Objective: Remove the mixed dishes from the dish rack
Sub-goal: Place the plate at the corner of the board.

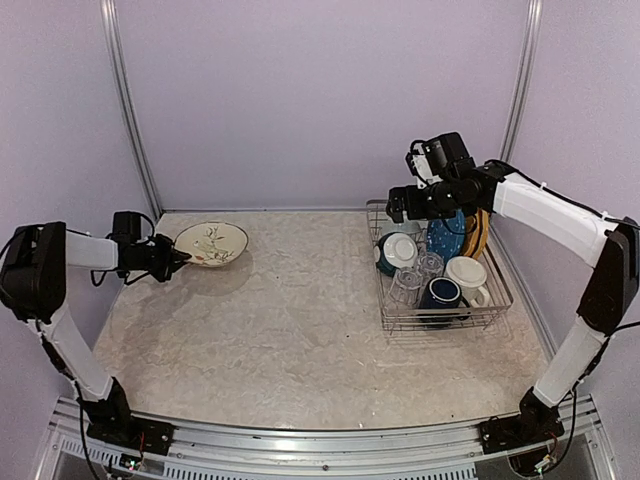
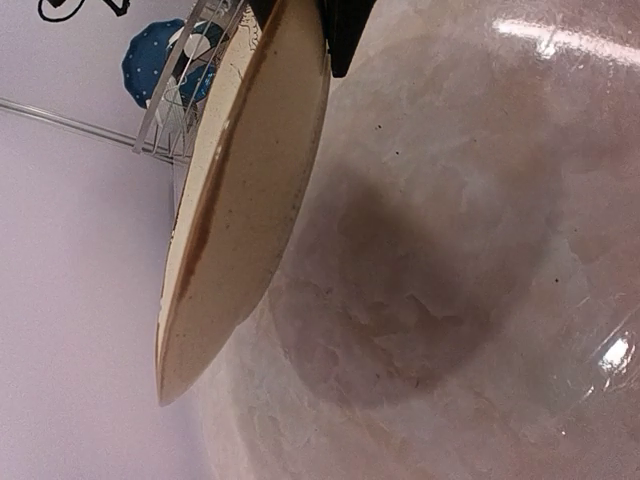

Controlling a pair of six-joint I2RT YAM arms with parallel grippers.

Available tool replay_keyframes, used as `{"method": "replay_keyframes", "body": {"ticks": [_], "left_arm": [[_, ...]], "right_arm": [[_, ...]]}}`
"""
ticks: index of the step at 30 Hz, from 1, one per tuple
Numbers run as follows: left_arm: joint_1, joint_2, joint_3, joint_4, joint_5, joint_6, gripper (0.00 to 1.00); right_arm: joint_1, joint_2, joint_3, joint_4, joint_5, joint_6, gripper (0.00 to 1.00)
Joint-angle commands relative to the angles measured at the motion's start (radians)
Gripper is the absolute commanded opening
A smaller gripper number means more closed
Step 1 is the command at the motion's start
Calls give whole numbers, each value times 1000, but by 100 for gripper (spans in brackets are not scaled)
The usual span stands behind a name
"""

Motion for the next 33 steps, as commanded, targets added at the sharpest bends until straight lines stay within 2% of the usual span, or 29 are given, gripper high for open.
{"method": "replay_keyframes", "body": {"ticks": [1,12,17,27,33], "left_arm": [[25,88,78,169,20,-35,0],[43,306,218,209,40,-64,0],[45,338,237,192,25,-46,1],[45,311,209,109,-10,20,46],[45,279,176,75,-20,53,62]], "right_arm": [[3,-50,-39,12,-14,-39,100],[-1,-130,-107,40,3,-38,100],[-3,-150,-129,46,12,-38,100],[-13,-146,-138,38,71,-21,100],[-36,-142,-135,-1,130,-4,100]]}}
